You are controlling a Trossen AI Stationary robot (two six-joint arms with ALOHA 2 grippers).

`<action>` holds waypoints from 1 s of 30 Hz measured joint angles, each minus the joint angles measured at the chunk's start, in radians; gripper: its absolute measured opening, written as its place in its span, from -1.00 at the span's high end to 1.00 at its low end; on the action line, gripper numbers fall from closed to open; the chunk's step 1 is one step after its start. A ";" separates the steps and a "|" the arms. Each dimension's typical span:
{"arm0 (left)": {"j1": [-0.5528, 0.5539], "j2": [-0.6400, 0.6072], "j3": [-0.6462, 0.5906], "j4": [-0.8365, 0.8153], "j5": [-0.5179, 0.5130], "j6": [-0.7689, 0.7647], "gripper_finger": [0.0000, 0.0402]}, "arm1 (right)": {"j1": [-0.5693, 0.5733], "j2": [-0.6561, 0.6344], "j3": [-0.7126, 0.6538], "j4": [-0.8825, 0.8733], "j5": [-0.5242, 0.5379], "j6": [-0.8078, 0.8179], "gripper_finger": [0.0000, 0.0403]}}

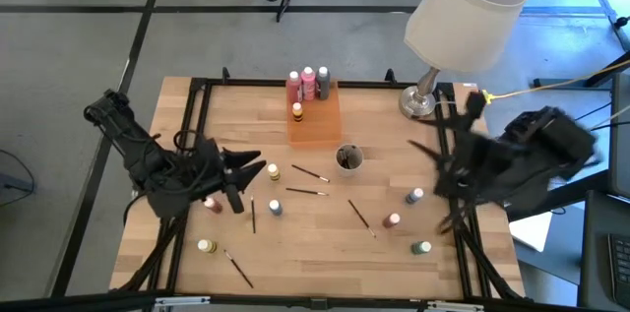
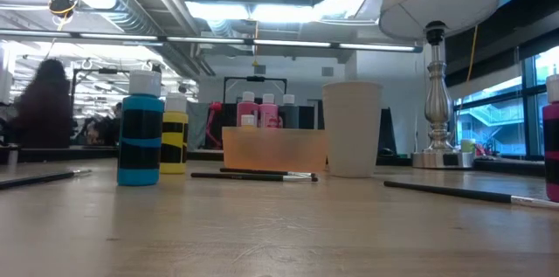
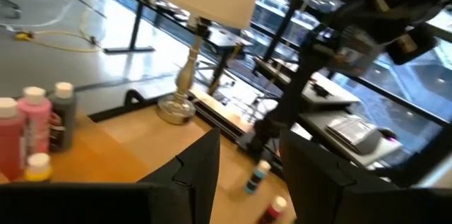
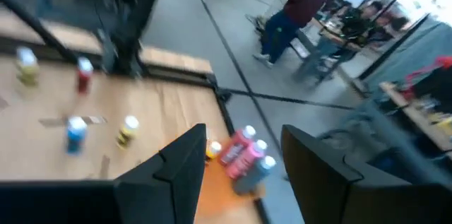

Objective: Pick & Place Paint Supplies
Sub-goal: Put the light yellow paint bottle into the orange bin

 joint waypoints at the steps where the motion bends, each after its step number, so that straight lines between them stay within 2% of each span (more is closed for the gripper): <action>1: 0.010 0.000 0.000 0.000 -0.002 0.000 0.29 | 0.005 -0.016 0.010 0.000 -0.001 0.021 0.07; 3: 0.031 0.000 0.000 0.000 -0.001 0.000 0.29 | 0.014 -0.052 0.026 0.000 -0.045 0.058 0.07; 7: 0.068 0.000 0.000 0.000 0.021 0.042 0.29 | 0.017 -0.137 0.055 -0.001 -0.248 0.118 0.07; 12: 0.115 0.000 0.000 0.005 0.206 0.109 0.29 | 0.016 -0.250 0.054 -0.001 -0.422 0.177 0.07; 14: 0.135 0.001 0.000 0.015 0.246 0.115 0.29 | 0.016 -0.285 0.045 -0.001 -0.473 0.175 0.07; 20: 0.201 0.001 0.001 0.024 0.369 0.126 0.29 | 0.016 -0.352 0.041 -0.001 -0.715 0.200 0.07; 25: 0.267 0.000 0.053 0.023 0.474 0.232 0.29 | 0.016 -0.369 0.041 -0.001 -0.819 0.214 0.07; 30: 0.311 -0.002 0.134 0.024 0.474 0.447 0.29 | 0.016 -0.368 0.013 0.000 -0.835 0.196 0.07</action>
